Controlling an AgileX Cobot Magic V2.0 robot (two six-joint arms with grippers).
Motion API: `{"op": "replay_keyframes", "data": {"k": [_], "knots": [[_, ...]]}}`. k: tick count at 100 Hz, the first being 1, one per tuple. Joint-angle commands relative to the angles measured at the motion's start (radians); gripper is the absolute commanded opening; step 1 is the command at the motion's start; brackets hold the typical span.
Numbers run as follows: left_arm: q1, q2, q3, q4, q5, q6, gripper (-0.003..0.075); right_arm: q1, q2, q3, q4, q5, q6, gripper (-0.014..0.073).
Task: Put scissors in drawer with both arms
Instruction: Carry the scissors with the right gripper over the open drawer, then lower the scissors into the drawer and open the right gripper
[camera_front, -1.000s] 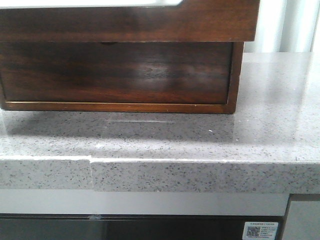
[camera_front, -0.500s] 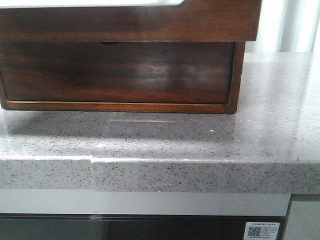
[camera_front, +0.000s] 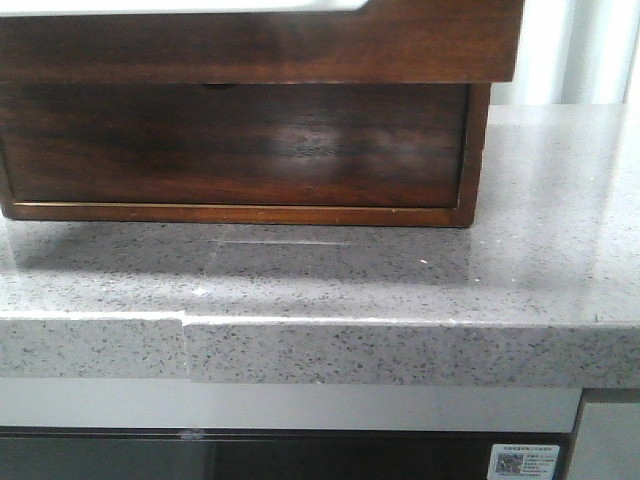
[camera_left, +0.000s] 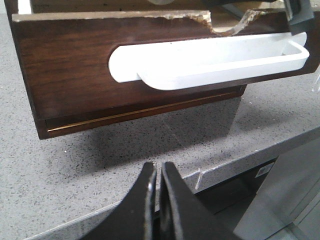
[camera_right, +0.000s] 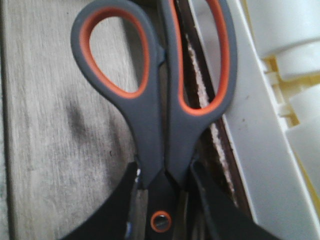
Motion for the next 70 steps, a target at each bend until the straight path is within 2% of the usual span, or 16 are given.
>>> {"op": "replay_keyframes", "data": {"k": [1, 7, 16, 20, 24, 30, 35, 42, 54, 59, 64, 70], "knots": [[0.000, 0.010, -0.024, -0.044, -0.059, 0.002, -0.0018, -0.010, -0.034, -0.036, -0.027, -0.070, -0.005, 0.0041], [0.000, 0.010, -0.024, -0.044, -0.059, 0.002, -0.0018, -0.010, -0.034, -0.036, -0.027, -0.070, -0.005, 0.0160], [0.000, 0.010, -0.024, -0.044, -0.059, 0.002, -0.0018, -0.010, -0.034, -0.036, -0.027, -0.070, 0.005, 0.0399], [0.000, 0.010, -0.024, -0.044, -0.059, 0.002, -0.0019, -0.010, -0.034, -0.036, -0.027, -0.070, 0.015, 0.0470], [0.000, 0.010, -0.024, -0.044, -0.059, 0.002, -0.0019, -0.010, -0.034, -0.036, -0.027, -0.070, 0.021, 0.0505], [0.000, 0.010, -0.024, -0.044, -0.059, 0.002, -0.0018, -0.010, -0.041, -0.036, -0.027, -0.070, 0.043, 0.0512], [0.000, 0.010, -0.024, -0.045, -0.059, 0.002, -0.0019, -0.007, -0.057, -0.036, -0.024, -0.066, 0.070, 0.0491], [0.000, 0.010, -0.024, -0.045, -0.059, 0.002, -0.0019, 0.004, -0.094, -0.036, -0.023, -0.063, 0.154, 0.0386], [0.000, 0.009, -0.024, -0.045, -0.059, 0.002, -0.0019, 0.014, -0.189, -0.027, -0.009, -0.036, 0.260, 0.0053], [0.000, 0.001, -0.024, -0.043, -0.059, 0.002, -0.0019, 0.021, -0.250, -0.011, 0.000, -0.030, 0.269, -0.0053], [0.000, -0.014, -0.024, -0.041, -0.059, 0.002, -0.0019, 0.028, -0.312, 0.020, 0.002, -0.032, 0.270, -0.0074], [0.000, -0.033, -0.024, -0.033, -0.059, 0.002, -0.0019, 0.034, -0.395, 0.071, 0.004, -0.032, 0.270, -0.0043]]}}
